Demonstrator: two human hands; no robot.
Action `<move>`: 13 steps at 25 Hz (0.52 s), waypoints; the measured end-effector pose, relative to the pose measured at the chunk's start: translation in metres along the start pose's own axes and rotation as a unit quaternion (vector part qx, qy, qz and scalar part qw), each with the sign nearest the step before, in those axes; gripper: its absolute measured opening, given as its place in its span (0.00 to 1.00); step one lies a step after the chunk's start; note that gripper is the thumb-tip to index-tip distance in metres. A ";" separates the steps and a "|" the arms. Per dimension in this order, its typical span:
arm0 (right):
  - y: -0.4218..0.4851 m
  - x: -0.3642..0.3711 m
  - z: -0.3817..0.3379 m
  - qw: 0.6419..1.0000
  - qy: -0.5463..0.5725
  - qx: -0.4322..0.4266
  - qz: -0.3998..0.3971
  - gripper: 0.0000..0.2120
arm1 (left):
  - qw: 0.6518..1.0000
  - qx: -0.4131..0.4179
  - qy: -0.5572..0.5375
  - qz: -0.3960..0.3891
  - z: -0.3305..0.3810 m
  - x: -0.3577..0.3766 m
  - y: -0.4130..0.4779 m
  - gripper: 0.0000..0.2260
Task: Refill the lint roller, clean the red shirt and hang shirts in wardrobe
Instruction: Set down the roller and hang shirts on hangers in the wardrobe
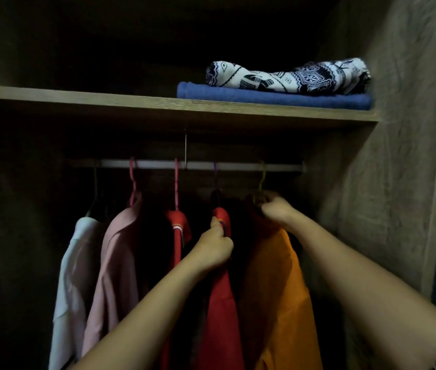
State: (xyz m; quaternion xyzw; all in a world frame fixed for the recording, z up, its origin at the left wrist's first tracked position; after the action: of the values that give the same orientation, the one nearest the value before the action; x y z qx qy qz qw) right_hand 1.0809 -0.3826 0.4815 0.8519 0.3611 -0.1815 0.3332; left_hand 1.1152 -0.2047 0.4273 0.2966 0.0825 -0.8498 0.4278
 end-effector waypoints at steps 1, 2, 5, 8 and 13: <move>0.003 0.001 0.007 1.000 -0.011 0.004 -0.002 0.14 | 1.000 0.001 -0.001 0.001 0.000 0.000 0.000 0.35; 0.008 0.001 0.012 1.000 -0.029 0.008 -0.005 0.13 | 1.000 0.003 0.000 0.002 0.001 0.000 -0.001 0.35; 0.006 -0.002 0.004 0.997 -0.076 -0.005 -0.014 0.13 | 1.000 0.004 0.020 0.007 0.007 -0.002 -0.002 0.34; -0.015 0.001 -0.009 0.986 -0.150 -0.007 -0.070 0.11 | 0.999 -0.004 0.039 0.016 0.005 -0.004 -0.006 0.35; -0.050 0.000 -0.033 0.956 -0.257 -0.112 -0.083 0.23 | 0.986 0.056 0.121 0.101 0.009 -0.018 -0.032 0.33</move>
State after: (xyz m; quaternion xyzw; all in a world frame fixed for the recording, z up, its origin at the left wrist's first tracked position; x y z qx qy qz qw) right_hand 1.0460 -0.3336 0.4835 0.7005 0.3505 -0.3797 0.4922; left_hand 1.0948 -0.1764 0.4417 0.4271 0.0560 -0.7637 0.4808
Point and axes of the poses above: each hand's wrist, its own y-axis towards the middle knuckle, its own x-axis out of the palm, z = x × y, the point moved 7 cm from there along y, towards the middle knuckle, and after that the axes turned 8 degrees about -x, right-handed, at the moved point
